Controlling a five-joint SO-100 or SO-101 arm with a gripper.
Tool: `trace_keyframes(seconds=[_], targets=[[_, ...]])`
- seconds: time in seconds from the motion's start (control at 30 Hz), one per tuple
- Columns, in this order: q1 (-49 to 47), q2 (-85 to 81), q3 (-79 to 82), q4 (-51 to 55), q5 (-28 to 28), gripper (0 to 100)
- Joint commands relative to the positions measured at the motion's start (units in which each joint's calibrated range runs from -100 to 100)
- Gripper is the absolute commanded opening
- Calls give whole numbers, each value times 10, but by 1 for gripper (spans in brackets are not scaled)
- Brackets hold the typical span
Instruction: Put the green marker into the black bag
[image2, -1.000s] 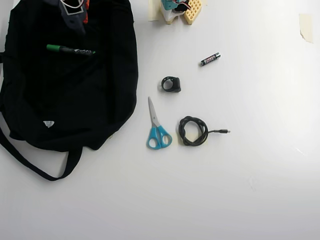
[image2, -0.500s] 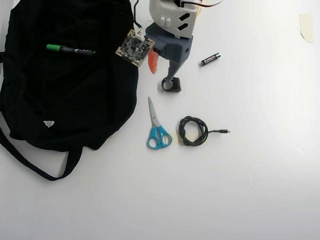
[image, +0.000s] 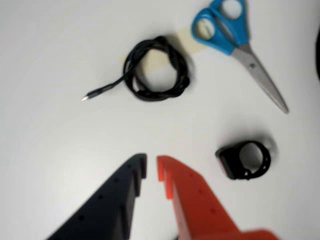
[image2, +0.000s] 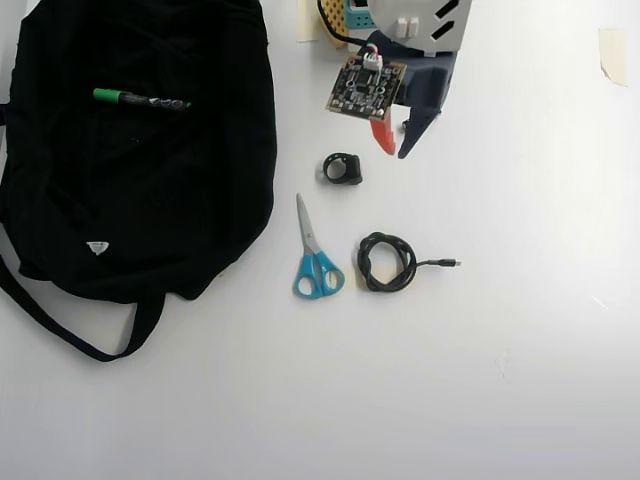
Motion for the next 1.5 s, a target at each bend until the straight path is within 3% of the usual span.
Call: trace_keyframes(seconds=[0.0,0.13,0.4,1.1,1.47], targets=[[-8,-69,51,-26,12,2],[-3,-150,171,-86,28,2],[31,-283,338,-114,128,2],[4,-643,641,-114,133,2],[2,-751,757,-134,133,2]])
